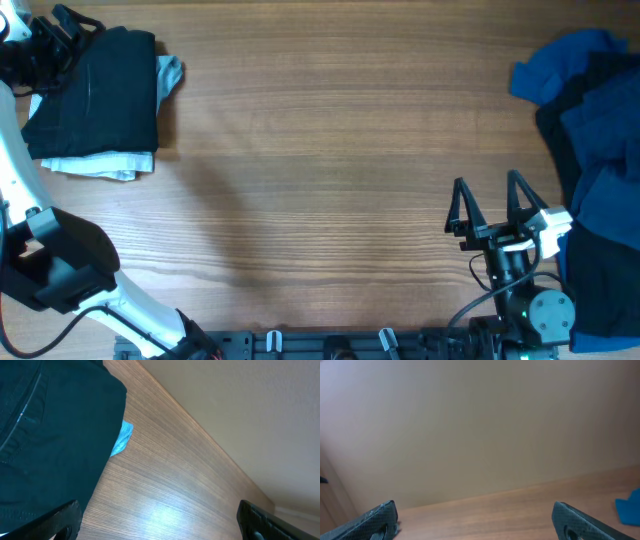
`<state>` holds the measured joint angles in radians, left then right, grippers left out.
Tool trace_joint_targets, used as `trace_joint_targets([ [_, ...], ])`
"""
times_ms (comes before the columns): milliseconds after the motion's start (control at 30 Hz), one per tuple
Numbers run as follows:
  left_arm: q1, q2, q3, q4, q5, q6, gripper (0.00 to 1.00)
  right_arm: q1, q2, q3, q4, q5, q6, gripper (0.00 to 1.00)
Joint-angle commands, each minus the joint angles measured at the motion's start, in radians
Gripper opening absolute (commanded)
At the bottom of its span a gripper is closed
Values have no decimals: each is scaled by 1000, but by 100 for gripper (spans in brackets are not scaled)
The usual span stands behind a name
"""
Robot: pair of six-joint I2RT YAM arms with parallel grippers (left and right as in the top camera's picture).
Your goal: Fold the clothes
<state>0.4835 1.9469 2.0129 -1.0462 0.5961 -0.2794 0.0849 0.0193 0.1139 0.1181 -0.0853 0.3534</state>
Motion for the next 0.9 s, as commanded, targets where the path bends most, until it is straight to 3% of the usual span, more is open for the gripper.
trace_joint_targets([
  [0,-1,0,-5,3,-3,-2,100,7,-16,-30,9,19,-78,100],
  [433,-1,0,-5,3,-3,-2,100,8,-16,-109,21,-23,-382,100],
  [600,-1,0,-5,3,-3,-2,100,8,-16,-109,-110,-15,-409,100],
  [867,-1,0,-5,3,-3,-2,100,7,-16,-109,-112,-15,-406,100],
])
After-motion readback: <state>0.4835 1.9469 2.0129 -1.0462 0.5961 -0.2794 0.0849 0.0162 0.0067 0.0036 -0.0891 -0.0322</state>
